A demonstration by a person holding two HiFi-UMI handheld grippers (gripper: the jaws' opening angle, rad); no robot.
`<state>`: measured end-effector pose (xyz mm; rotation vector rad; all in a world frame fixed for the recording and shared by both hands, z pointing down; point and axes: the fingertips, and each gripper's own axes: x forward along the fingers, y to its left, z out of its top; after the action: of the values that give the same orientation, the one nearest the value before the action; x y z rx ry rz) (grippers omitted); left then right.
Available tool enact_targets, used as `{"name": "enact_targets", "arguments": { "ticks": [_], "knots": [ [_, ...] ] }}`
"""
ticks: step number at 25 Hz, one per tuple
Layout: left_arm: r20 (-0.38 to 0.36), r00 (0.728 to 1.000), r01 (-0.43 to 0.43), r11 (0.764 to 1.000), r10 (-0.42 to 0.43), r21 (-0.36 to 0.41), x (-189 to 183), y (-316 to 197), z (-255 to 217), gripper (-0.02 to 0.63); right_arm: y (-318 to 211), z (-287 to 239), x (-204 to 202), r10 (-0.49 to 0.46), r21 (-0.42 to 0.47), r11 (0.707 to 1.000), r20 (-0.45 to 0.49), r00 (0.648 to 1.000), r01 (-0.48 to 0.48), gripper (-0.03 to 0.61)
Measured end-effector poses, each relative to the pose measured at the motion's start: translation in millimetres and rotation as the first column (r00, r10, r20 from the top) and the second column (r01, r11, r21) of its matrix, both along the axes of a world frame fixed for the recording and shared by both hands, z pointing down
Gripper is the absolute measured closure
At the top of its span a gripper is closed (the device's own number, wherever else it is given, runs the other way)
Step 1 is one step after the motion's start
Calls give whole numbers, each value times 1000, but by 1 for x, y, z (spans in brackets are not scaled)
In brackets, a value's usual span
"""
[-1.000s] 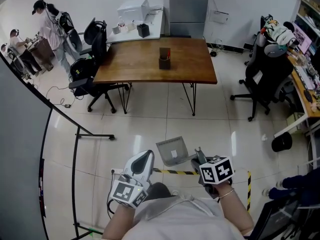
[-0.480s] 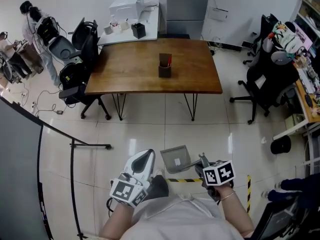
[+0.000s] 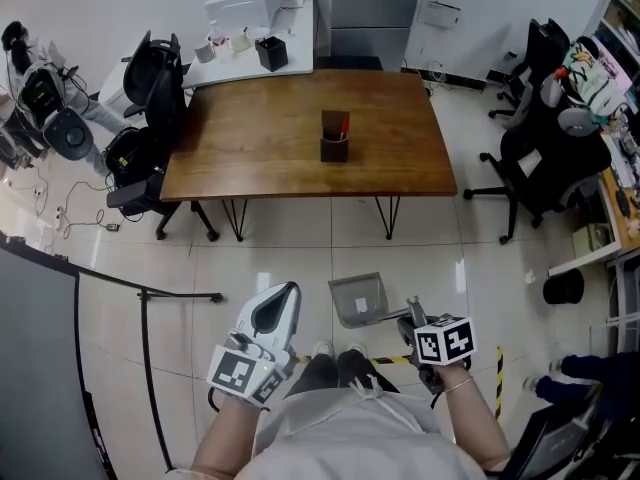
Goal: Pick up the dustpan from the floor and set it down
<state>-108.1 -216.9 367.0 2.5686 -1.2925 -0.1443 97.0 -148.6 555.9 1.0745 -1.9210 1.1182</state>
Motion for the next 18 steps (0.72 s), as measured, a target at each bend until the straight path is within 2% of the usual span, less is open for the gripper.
{"name": "enact_targets", "arguments": {
  "ticks": [7,10,13,18],
  "knots": [
    [-4,1000,3,998,-3,-62,2,-26,25,600,-58,43,-7,44,-12,999,4,999,-44,577],
    [-20,1000,19,995,-21,-95,-4,-39,41,600,-82,82,-19,35,4,999,-7,999,-35,577],
    [5,1000,14,993,-13,-116,1,-45,66,601,-104,126,-25,22,20,1000,-33,999,-21,577],
    [19,1000,7,988,-4,-157,6,-59,100,600,-132,184,-30,57,8,998,-40,998,-57,577]
  ]
}}
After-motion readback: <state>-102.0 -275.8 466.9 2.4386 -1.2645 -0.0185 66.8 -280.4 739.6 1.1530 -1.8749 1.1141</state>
